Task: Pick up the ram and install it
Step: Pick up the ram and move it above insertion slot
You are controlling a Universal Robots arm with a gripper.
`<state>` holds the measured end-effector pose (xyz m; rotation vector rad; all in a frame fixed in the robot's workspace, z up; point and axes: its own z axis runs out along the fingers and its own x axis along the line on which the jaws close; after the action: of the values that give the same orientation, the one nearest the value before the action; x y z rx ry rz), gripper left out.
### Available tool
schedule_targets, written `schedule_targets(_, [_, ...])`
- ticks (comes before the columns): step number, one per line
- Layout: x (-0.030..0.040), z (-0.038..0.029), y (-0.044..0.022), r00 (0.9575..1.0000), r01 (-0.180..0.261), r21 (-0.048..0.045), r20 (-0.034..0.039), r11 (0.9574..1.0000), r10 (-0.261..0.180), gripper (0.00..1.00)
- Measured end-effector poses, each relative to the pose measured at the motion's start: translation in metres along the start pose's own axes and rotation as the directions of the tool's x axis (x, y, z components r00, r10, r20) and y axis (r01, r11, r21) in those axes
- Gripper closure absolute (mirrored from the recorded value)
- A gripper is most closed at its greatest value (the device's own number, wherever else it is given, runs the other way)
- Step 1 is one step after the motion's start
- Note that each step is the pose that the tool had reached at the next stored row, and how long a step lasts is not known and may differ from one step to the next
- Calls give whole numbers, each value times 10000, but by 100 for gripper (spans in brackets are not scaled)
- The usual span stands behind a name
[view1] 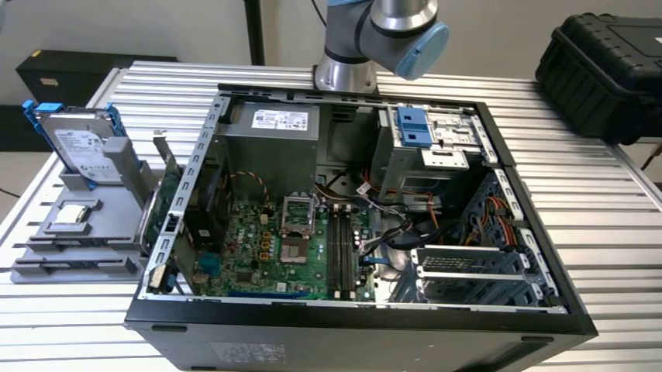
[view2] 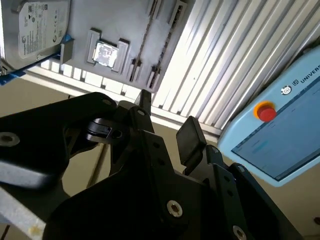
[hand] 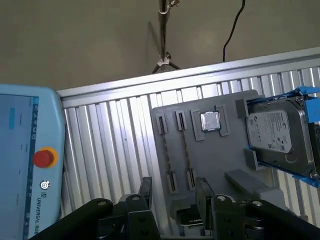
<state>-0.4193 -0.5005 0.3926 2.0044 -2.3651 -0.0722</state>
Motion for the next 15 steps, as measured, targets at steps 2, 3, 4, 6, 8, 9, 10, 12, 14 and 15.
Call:
schedule_targets(2, [0, 0, 0, 9996, 285, 1, -17, 9996, -285, 0])
schedule_targets(3, [0, 0, 0, 9991, 431, 1, -26, 9991, -431, 0])
schedule_targets(4, [0, 0, 0, 9984, 568, 1, -34, 9984, -568, 0])
schedule_targets(6, [0, 0, 0, 9965, 832, 0, -51, 9965, -832, 0])
schedule_targets(8, [0, 0, 0, 9941, 1086, -1, -67, 9941, -1086, 0])
schedule_targets(9, [0, 0, 0, 9926, 1210, -2, -74, 9926, -1210, 0])
schedule_targets(10, [0, 0, 0, 9912, 1322, -3, -81, 9912, -1322, 0])
schedule_targets(12, [0, 0, 0, 9882, 1530, -4, -94, 9882, -1530, 0])
schedule_targets(14, [0, 0, 0, 9861, 1657, -6, -102, 9862, -1657, 0])
schedule_targets(15, [0, 0, 0, 9856, 1686, -6, -104, 9857, -1686, 0])
